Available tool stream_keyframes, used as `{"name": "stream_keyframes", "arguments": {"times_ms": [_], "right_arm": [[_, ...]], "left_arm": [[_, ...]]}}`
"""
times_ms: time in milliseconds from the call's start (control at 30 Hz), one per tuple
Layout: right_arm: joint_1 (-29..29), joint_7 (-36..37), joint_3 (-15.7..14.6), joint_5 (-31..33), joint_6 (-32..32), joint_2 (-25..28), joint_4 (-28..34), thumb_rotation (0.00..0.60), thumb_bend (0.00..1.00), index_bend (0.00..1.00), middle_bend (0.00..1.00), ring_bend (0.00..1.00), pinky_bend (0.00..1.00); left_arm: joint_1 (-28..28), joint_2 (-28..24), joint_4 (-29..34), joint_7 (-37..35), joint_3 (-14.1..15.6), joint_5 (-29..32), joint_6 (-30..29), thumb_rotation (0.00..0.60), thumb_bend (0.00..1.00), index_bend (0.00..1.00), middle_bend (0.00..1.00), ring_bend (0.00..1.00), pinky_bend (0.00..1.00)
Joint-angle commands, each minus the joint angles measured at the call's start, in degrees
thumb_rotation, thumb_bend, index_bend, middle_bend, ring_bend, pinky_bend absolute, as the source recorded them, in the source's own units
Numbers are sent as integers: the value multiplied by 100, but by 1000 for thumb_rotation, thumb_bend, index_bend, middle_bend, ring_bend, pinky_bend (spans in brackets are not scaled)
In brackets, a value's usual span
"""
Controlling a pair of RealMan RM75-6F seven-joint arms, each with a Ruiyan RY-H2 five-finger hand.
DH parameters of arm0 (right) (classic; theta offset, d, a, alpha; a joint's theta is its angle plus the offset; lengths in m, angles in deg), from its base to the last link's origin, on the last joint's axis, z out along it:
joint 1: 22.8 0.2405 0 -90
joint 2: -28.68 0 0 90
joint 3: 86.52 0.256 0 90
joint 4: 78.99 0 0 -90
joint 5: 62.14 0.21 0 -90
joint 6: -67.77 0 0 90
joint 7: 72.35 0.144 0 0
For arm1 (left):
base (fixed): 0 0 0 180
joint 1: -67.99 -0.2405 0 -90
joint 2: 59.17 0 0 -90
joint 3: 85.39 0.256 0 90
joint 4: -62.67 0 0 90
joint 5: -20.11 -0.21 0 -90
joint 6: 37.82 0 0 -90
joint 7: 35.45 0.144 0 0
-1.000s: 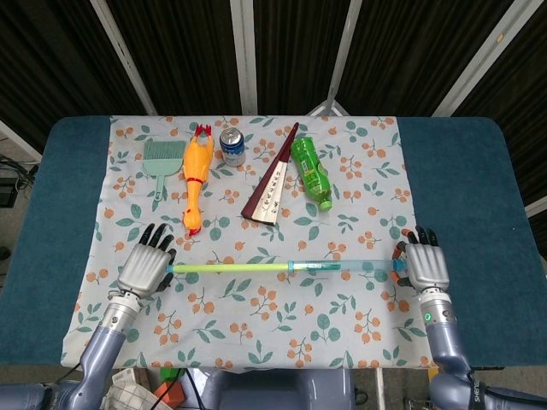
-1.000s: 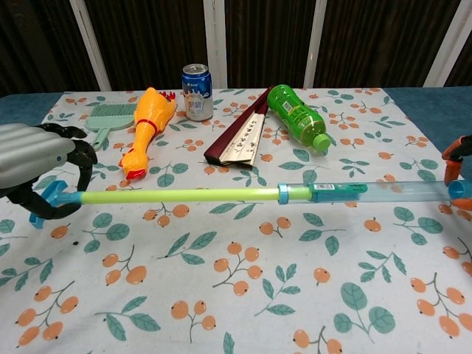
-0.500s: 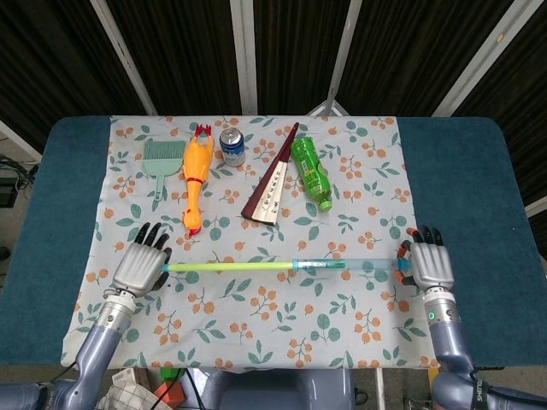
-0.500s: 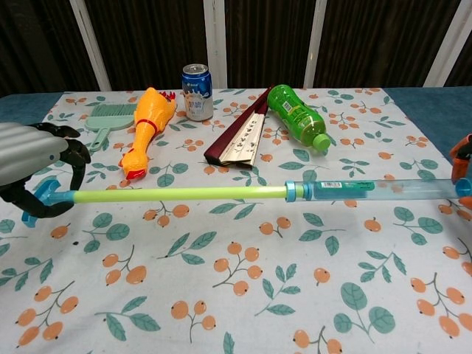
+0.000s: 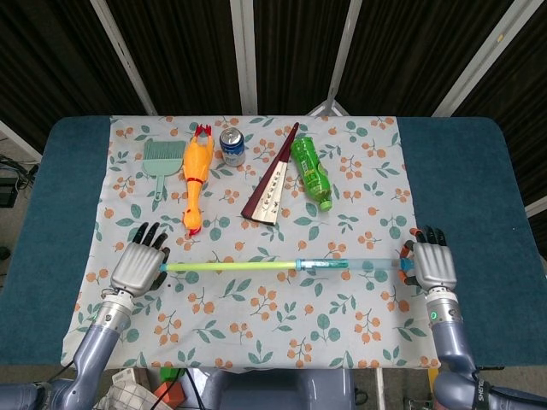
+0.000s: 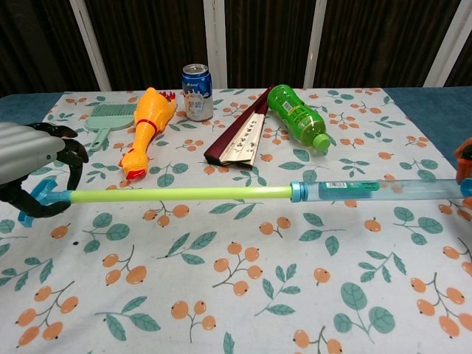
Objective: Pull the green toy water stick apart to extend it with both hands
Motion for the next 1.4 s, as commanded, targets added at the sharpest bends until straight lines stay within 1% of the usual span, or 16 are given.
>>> {"name": "stream_keyframes", "arguments": {"times_ms": [33,67,100,133,167,233,433,567,633,733,833,933,1033,1133,1267,1400], "right_arm": [[3,-31,-23,24,-41,31,33,600,341,469,158,0,0],[6,-56,-37,42,-64,52,55,600,340,395,131,0,0],[8,-79,-52,52,-80,68,68,600,341,289,89,0,0],[16,-126,-77,80,-115,103,99,600,340,165,44,0,0],[23,-174,-94,118,-142,139,139,600,340,84,19,0,0],[40,-257,-109,190,-175,211,228,600,339,7,0,0,0],[61,-395,-97,314,-121,366,438,600,339,0,0,0,0],[-5,-255,-81,192,-28,479,615,600,339,0,0,0,0],[-103,-85,-107,-10,71,595,759,600,339,0,0,0,0],[-386,378,-243,-555,284,907,1030,600,340,0,0,0,0],[-694,890,-407,-1144,523,1261,1202,600,339,0,0,0,0],[-1046,1425,-626,-1825,866,1609,1240,600,339,0,0,0,0],[-1389,1932,-862,-2445,1225,1859,1137,600,340,0,0,0,0],[-1662,2252,-1063,-2995,1579,1954,807,600,340,0,0,0,0],[-1954,2396,-1194,-3493,2073,1856,186,600,340,0,0,0,0],[-2230,2524,-1232,-3865,2609,1731,-215,600,340,0,0,0,0]], "left_arm": [[1,-8,24,-33,1,7,34,600,371,423,124,0,20],[3,-15,35,-44,2,8,52,600,330,377,117,0,15],[5,-20,41,-46,5,10,64,600,274,312,107,0,10],[8,-30,56,-58,9,12,85,600,232,268,102,0,7],[9,-42,73,-82,11,8,106,600,205,243,99,0,4],[6,-70,95,-140,10,-16,129,600,151,211,95,0,2],[-51,-174,187,-367,-13,-113,96,600,135,205,95,0,2],[-162,-287,370,-640,-43,-211,-34,600,135,205,93,0,2],[-282,-397,526,-889,-36,-332,-170,600,135,205,90,0,2],[-562,-688,740,-1383,111,-752,-460,600,135,203,79,0,2],[-889,-997,832,-1910,334,-1279,-817,600,135,198,69,0,2],[-1266,-1319,828,-2472,605,-1864,-1269,600,135,185,63,0,2],[-1669,-1577,658,-3049,864,-2443,-1812,600,135,165,46,0,2],[-2026,-1741,349,-3528,1054,-2849,-2294,600,135,145,27,0,1],[-2429,-1780,-259,-4057,1139,-3215,-2897,600,135,94,1,0,0],[-2686,-1754,-785,-4424,1110,-3184,-3127,600,135,72,0,0,0]]}}
